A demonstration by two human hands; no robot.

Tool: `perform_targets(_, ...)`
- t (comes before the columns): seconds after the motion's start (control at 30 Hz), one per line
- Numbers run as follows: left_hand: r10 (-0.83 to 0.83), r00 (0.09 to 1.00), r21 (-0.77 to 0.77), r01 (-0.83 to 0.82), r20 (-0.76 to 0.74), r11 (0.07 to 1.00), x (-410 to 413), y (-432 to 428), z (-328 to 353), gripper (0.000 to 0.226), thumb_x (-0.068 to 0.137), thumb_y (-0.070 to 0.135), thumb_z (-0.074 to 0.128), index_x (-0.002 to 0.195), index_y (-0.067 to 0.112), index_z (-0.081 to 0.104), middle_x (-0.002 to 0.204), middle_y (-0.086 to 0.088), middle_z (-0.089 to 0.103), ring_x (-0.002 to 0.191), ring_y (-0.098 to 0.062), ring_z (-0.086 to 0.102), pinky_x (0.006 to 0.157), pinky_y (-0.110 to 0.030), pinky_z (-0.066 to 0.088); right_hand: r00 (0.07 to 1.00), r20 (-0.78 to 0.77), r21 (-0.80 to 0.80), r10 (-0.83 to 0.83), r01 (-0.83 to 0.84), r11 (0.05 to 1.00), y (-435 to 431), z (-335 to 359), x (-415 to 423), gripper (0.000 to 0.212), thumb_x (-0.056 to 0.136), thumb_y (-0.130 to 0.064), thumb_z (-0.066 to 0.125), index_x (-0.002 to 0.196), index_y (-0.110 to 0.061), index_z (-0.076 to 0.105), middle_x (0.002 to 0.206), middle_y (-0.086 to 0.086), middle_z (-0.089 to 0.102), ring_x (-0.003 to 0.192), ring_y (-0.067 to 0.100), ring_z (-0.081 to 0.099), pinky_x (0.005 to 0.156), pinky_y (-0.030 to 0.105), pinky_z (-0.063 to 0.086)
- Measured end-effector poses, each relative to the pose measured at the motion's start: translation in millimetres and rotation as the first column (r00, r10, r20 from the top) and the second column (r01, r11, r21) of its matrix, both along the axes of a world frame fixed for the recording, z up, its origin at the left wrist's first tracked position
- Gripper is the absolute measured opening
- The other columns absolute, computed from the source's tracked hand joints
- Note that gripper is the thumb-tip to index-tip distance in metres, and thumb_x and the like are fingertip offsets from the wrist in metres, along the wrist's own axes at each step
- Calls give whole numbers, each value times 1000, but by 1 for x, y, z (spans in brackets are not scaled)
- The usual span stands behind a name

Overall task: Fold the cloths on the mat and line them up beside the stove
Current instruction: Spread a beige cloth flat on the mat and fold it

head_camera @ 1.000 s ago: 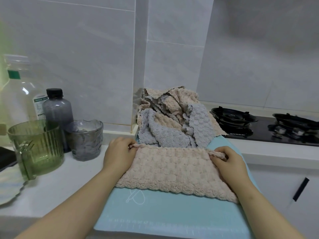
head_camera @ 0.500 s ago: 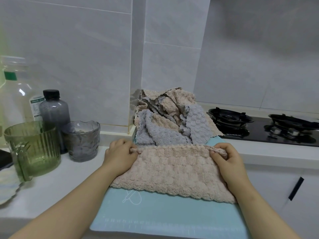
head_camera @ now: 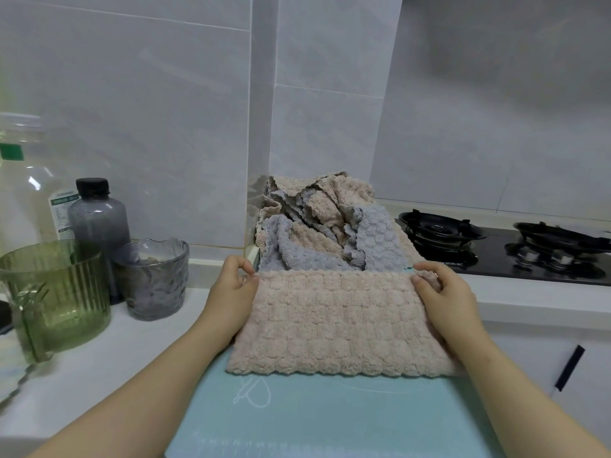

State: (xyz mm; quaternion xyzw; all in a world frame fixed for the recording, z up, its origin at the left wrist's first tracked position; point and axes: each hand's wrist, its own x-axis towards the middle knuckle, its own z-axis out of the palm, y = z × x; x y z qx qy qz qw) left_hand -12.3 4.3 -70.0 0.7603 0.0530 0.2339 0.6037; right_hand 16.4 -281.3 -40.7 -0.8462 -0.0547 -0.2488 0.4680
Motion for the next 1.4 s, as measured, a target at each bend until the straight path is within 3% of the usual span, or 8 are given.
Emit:
perform_targets(0.23, 4, 994, 171, 15, -108, 985, -9, 12, 5, 29, 87, 41, 58, 112, 37, 43, 76, -1, 63, 68, -16, 57, 58, -27, 39, 937, -349, -167, 22, -85, 982, 19, 4, 11, 56, 93, -18, 51, 144, -19, 27, 93, 9, 56, 67, 17, 49, 54, 26, 36)
perform_targets(0.43, -54, 992, 480, 104, -117, 871, -9, 13, -3, 59, 84, 17, 64, 131, 37, 34, 123, 2, 47, 95, -15, 50, 77, -27, 39, 882, -439, -315, -173, 29, 949, 9, 1, -16, 69, 89, -35, 55, 146, -23, 17, 142, 12, 44, 119, 33, 49, 98, 41, 41)
perform_targets(0.63, 50, 999, 469, -47, 6, 882, -17, 9, -8, 28, 91, 10, 52, 110, 30, 53, 128, 2, 42, 91, -14, 50, 81, -24, 37, 862, -451, -220, -232, 144, 965, 10, -14, -42, 68, 80, -37, 58, 139, -24, 25, 113, 7, 61, 105, 31, 58, 90, 44, 48)
perform_targets(0.73, -59, 990, 420, 0, 127, 907, -30, 8, -6, 24, 94, 20, 51, 116, 26, 54, 141, 7, 31, 125, -11, 38, 98, -18, 27, 888, -400, -112, -228, 199, 973, 12, -23, -49, 54, 81, -20, 55, 131, -17, 36, 96, 5, 58, 96, 31, 56, 91, 43, 44)
perform_targets(0.87, -331, 939, 673, 302, -90, 675, -53, 0, -8, 69, 86, 66, 22, 139, 27, 38, 146, 19, 25, 139, -1, 16, 113, -23, 15, 941, -251, -90, -226, 209, 974, 11, -29, -56, 43, 84, -2, 45, 126, -10, 43, 98, 10, 56, 87, 28, 49, 74, 36, 40)
perform_targets(0.97, -212, 944, 858, 320, -253, 402, -58, -7, -12, 42, 100, 35, 25, 142, 33, 31, 150, 16, 29, 141, -4, 20, 113, -26, 20, 945, -189, -55, -266, 260, 964, 10, -30, -57, 42, 88, 1, 40, 129, -7, 44, 106, 16, 57, 88, 28, 49, 70, 33, 36)
perform_targets(1.27, -179, 852, 802, 523, -492, 288, -78, -10, 2, 47, 97, 53, 17, 143, 47, 16, 157, 12, 3, 145, -12, -5, 117, -39, 0, 875, -352, -181, -333, 285, 941, 9, -22, -66, 56, 83, -21, 57, 132, -2, 37, 118, 20, 55, 108, 37, 52, 82, 38, 43)
perform_targets(1.4, -303, 707, 460, 667, -640, 586, -73, -5, 30, 49, 99, 48, 19, 128, 30, 53, 137, 2, 46, 128, -16, 41, 110, -30, 28, 854, -422, -227, -303, 224, 948, 7, -17, -67, 57, 80, -20, 60, 131, -4, 38, 116, 16, 56, 106, 33, 53, 87, 38, 44)
